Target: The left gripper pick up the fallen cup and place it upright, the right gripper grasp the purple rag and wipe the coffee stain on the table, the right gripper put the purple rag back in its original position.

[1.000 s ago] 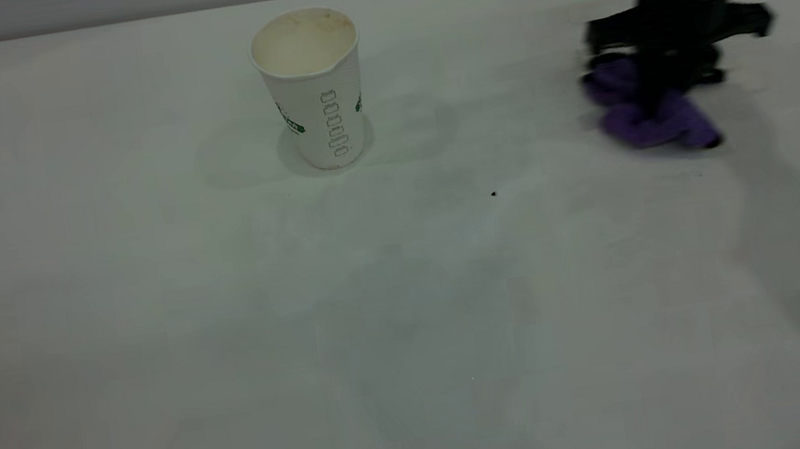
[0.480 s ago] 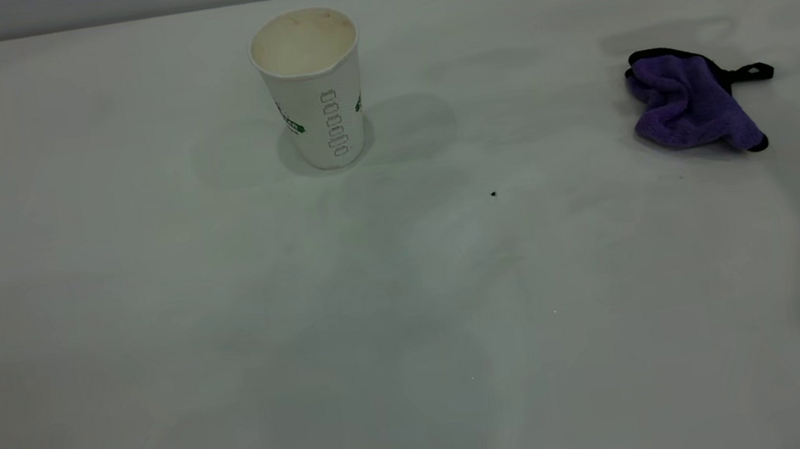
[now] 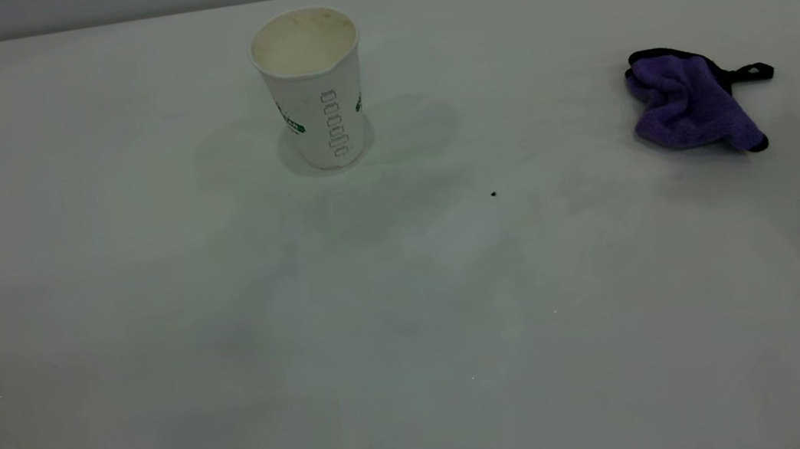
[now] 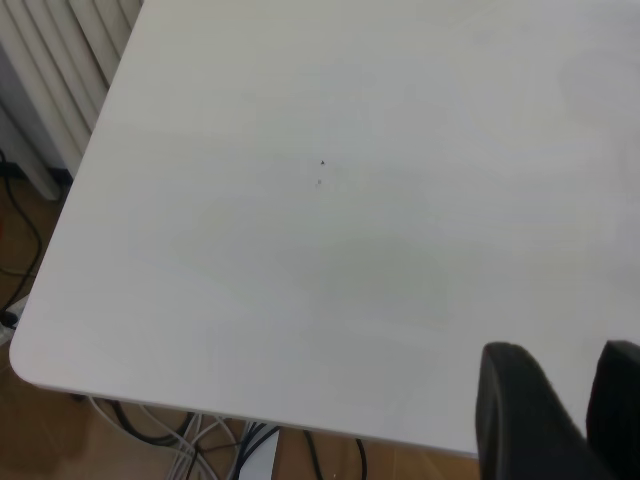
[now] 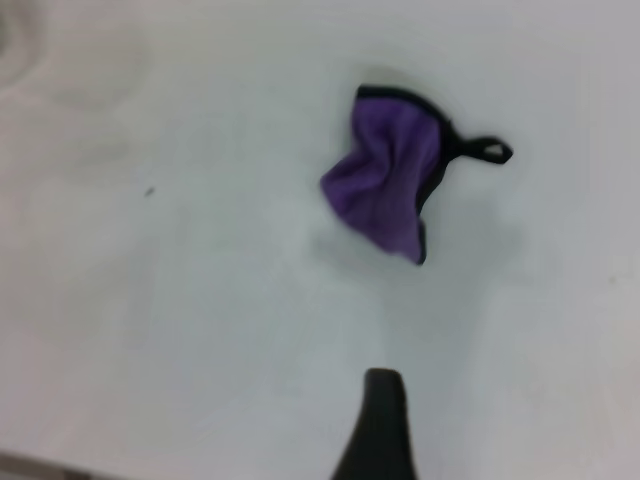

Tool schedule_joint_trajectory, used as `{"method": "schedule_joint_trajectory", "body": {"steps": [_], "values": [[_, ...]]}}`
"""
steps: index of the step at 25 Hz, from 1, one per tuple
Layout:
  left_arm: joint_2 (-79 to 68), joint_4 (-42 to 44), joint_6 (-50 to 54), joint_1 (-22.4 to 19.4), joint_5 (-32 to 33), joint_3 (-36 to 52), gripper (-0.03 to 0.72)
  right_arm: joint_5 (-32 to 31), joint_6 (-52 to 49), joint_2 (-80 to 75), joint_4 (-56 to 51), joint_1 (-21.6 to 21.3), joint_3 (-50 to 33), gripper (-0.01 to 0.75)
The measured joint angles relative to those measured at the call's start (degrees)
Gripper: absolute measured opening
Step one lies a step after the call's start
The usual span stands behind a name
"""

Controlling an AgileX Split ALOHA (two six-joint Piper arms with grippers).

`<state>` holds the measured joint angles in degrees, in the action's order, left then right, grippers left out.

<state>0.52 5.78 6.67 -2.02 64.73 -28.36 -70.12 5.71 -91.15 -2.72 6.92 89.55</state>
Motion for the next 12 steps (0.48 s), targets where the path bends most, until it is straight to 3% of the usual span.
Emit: {"method": "schedule_joint_trajectory", "body": {"steps": [12], "values": [[0.00, 0.00, 0.00, 0.00, 0.00, 0.00, 0.238, -0.99, -2.15, 31.97, -3.39, 0.00, -34.60, 0.719]]}}
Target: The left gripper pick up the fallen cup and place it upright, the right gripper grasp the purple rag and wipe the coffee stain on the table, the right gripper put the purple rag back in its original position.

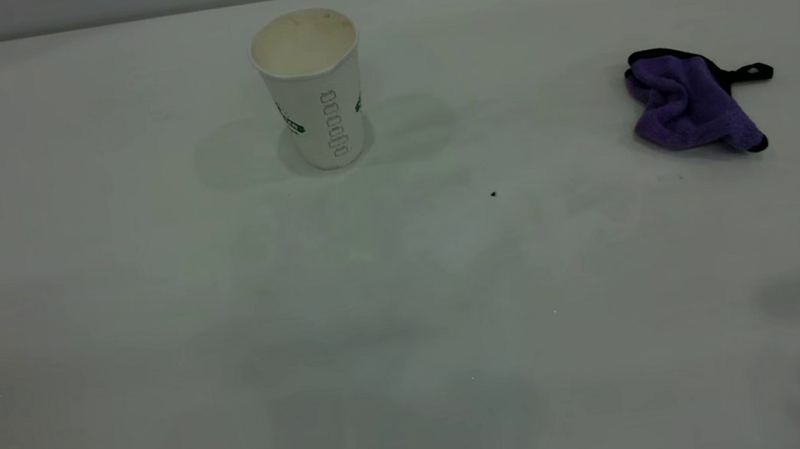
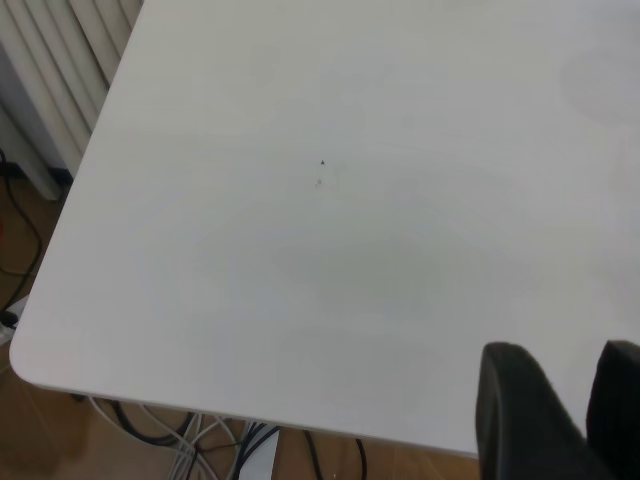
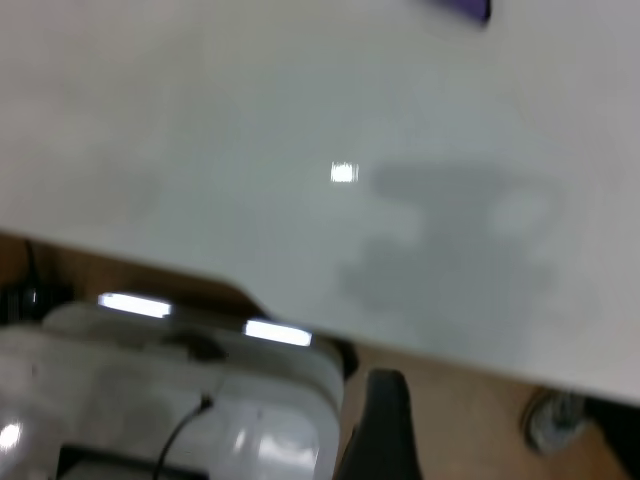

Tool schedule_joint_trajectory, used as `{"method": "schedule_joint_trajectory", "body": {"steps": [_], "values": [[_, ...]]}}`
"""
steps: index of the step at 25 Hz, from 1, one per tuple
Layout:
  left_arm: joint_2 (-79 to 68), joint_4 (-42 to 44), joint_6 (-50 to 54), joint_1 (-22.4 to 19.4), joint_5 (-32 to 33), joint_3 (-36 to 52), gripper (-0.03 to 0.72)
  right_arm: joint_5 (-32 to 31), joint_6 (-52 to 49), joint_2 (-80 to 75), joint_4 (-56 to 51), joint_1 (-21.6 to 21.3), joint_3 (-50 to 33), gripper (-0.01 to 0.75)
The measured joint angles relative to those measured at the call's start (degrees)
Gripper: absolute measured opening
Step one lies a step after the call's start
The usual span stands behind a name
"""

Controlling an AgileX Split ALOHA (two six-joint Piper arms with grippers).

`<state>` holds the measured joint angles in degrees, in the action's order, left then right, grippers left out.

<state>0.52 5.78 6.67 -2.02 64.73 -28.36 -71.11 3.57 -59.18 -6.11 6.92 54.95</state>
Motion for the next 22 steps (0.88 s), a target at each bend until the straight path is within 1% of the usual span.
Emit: {"method": "schedule_joint_trajectory", "body": {"steps": [3, 7, 14, 18, 22], "values": [[0.00, 0.00, 0.00, 0.00, 0.00, 0.00, 0.238, 0.93, -0.18, 4.21, -0.06, 0.00, -6.95, 0.713], [0.00, 0.00, 0.00, 0.00, 0.00, 0.00, 0.238, 4.59, -0.18, 9.06, 0.32, 0.00, -14.73, 0.709], [0.00, 0.00, 0.00, 0.00, 0.00, 0.00, 0.238, 9.21, -0.18, 18.31, 1.23, 0.00, -25.29, 0.696], [0.00, 0.00, 0.00, 0.00, 0.00, 0.00, 0.238, 9.43, -0.18, 21.80, 1.84, 0.00, -26.79, 0.694], [0.00, 0.00, -0.06, 0.00, 0.00, 0.00, 0.238, 7.22, -0.24, 22.97, 2.31, 0.00, -27.24, 0.687]]}}
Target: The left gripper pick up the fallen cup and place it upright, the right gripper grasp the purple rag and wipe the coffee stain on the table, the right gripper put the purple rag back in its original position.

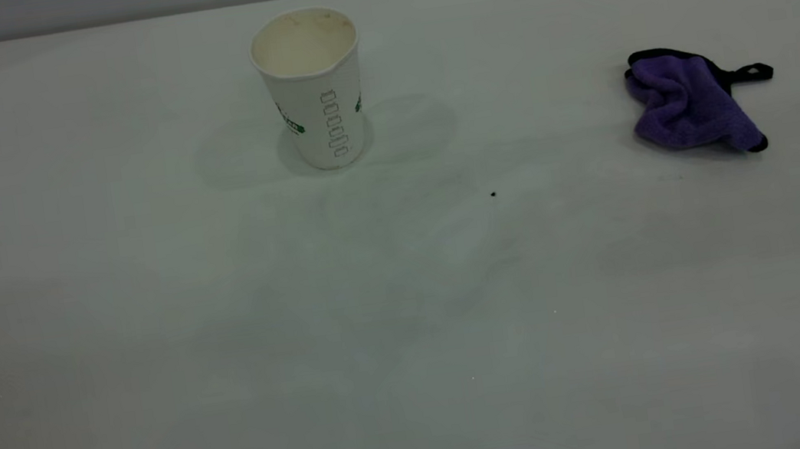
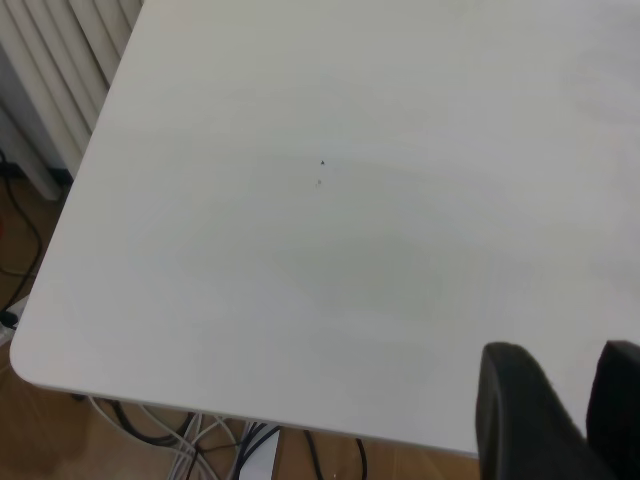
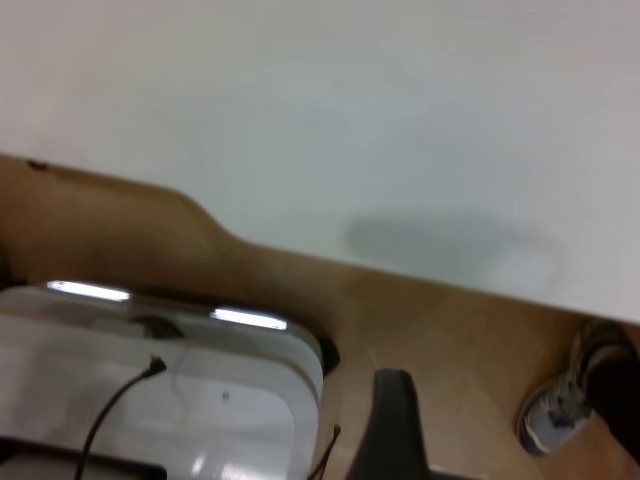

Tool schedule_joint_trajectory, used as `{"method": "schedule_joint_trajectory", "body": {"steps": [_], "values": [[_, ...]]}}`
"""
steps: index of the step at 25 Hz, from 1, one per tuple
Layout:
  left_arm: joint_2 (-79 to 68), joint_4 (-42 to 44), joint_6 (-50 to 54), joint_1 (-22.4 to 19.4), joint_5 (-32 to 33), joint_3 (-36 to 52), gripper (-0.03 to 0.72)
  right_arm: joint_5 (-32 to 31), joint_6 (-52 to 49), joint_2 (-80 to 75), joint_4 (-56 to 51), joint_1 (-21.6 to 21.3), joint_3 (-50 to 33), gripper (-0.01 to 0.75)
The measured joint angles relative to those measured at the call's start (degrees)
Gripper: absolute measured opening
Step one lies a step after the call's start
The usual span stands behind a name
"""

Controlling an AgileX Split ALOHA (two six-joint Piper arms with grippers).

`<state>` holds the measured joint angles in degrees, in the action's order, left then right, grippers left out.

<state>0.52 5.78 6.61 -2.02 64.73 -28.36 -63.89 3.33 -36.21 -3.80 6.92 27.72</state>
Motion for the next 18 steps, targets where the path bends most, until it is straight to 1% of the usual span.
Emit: {"method": "schedule_joint_trajectory", "body": {"steps": [9, 18], "values": [[0.00, 0.00, 0.00, 0.00, 0.00, 0.00, 0.238, -0.56, 0.00, 1.81, 1.86, -0.25, -0.05, 0.672], [0.00, 0.00, 0.00, 0.00, 0.00, 0.00, 0.238, -1.45, 0.00, 17.57, 3.03, -4.89, -0.05, 0.649]]}}
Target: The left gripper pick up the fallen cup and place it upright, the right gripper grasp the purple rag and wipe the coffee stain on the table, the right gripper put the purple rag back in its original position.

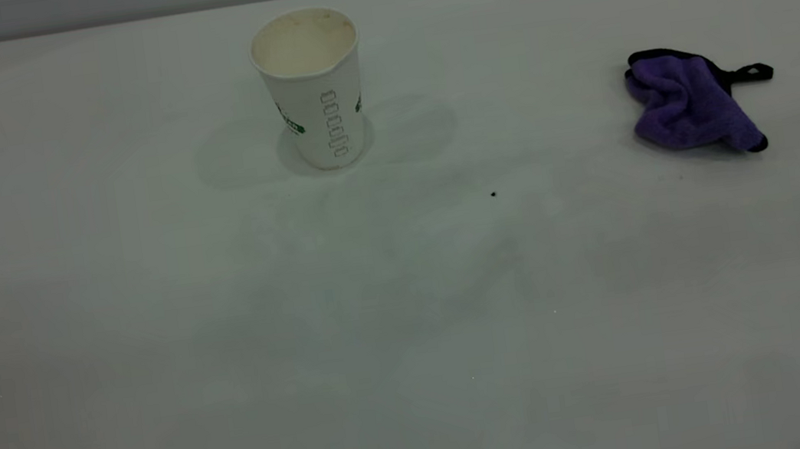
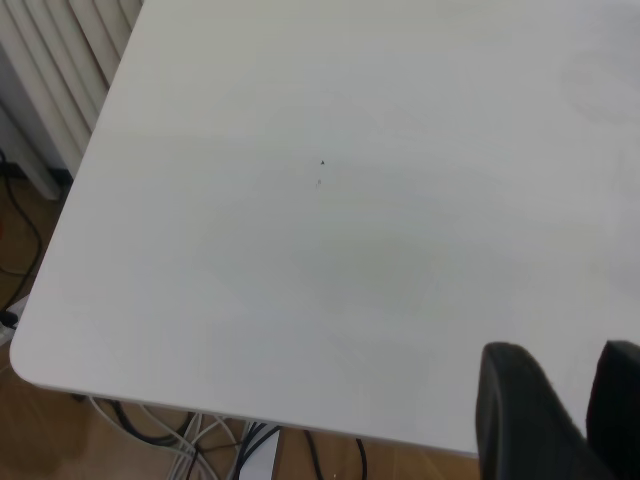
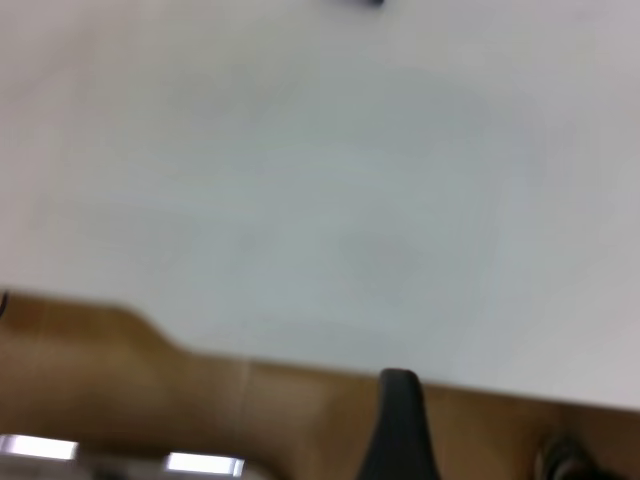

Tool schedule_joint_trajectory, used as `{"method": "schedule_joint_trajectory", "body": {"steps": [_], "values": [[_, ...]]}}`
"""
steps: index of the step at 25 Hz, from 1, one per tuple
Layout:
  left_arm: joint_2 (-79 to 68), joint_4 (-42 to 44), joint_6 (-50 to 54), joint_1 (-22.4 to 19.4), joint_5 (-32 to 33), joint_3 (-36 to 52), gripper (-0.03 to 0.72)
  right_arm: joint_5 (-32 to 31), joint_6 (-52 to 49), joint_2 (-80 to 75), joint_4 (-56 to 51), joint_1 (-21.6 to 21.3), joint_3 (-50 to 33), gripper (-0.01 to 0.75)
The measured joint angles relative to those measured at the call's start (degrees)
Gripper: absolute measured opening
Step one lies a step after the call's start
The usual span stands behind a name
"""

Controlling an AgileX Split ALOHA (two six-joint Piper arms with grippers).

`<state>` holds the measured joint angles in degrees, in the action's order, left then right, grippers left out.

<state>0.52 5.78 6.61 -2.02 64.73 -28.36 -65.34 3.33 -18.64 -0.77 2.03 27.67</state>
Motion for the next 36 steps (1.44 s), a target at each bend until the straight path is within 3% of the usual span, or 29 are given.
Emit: {"method": "schedule_joint_trajectory", "body": {"steps": [15, 36], "values": [[0.10, 0.00, 0.07, 0.00, 0.00, 0.00, 0.238, -1.42, 0.00, 19.47, 0.07, -1.97, 0.00, 0.608], [0.10, 0.00, 0.07, 0.00, 0.00, 0.00, 0.238, -1.62, 0.00, 19.56, -0.17, -1.97, 0.00, 0.588]]}}
